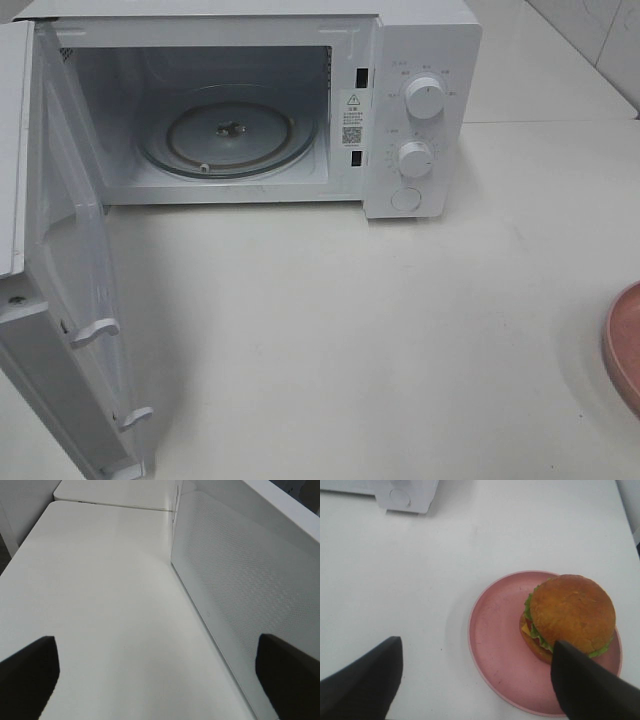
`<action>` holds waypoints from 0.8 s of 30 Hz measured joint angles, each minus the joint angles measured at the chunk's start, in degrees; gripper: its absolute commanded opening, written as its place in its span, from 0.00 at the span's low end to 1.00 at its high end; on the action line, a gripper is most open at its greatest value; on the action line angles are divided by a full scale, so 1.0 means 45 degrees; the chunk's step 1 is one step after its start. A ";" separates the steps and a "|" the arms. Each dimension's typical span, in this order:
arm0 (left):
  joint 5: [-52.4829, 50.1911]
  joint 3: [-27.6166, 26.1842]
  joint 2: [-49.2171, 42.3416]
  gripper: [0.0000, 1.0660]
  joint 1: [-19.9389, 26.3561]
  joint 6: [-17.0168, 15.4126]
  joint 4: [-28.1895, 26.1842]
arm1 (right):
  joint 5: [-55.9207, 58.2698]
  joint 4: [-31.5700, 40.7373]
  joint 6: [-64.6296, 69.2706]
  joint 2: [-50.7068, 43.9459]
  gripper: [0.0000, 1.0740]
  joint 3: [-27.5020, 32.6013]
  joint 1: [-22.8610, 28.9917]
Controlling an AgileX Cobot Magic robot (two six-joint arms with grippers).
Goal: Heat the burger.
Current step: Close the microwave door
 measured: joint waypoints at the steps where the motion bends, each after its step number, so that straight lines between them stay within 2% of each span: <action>1: 0.0000 0.0000 0.0000 0.94 0.0000 0.0000 0.0000 | 0.0000 0.0000 0.0000 -0.0280 0.71 0.0000 -0.0115; 11: 0.0000 0.0000 0.0000 0.94 0.0000 0.0000 0.0000 | 0.0013 0.0025 0.0013 -0.2088 0.71 0.0025 -0.0929; 14: 0.0000 0.0000 0.0000 0.94 0.0000 0.0000 0.0000 | 0.0013 0.0051 0.0013 -0.2190 0.71 0.0025 -0.1375; 24: 0.0000 0.0000 0.0000 0.94 0.0000 0.0000 0.0000 | 0.0013 0.0051 0.0013 -0.2190 0.71 0.0025 -0.1426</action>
